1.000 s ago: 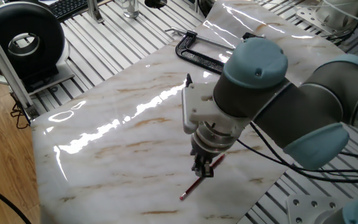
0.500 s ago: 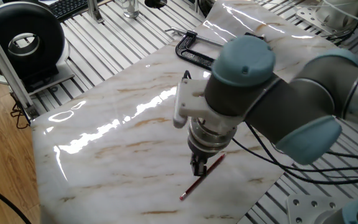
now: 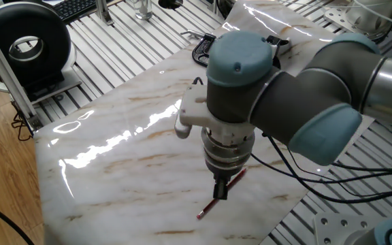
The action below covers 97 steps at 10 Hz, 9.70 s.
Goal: Insert the pencil into the pencil sharpener
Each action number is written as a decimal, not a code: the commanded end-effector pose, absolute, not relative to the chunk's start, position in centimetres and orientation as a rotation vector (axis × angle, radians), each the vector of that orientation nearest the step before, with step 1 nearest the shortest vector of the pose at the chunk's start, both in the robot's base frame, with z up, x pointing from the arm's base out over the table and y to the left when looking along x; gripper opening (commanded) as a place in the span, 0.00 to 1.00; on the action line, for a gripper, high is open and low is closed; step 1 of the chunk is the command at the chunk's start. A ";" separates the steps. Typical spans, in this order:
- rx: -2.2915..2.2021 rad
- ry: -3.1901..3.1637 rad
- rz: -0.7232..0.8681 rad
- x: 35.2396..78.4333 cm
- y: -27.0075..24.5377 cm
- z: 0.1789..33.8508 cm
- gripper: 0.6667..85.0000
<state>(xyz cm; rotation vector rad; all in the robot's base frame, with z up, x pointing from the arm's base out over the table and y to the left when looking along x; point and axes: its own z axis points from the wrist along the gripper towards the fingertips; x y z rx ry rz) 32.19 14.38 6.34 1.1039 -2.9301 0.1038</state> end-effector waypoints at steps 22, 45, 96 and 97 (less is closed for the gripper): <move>2.188 -2.401 0.237 32.8 15.3 2.5 0.55; 2.241 -2.274 0.071 32.8 16.0 0.4 0.55; 2.239 -2.414 -0.062 50.9 1.6 8.0 0.00; 2.200 -2.430 -0.059 48.5 3.9 7.9 0.00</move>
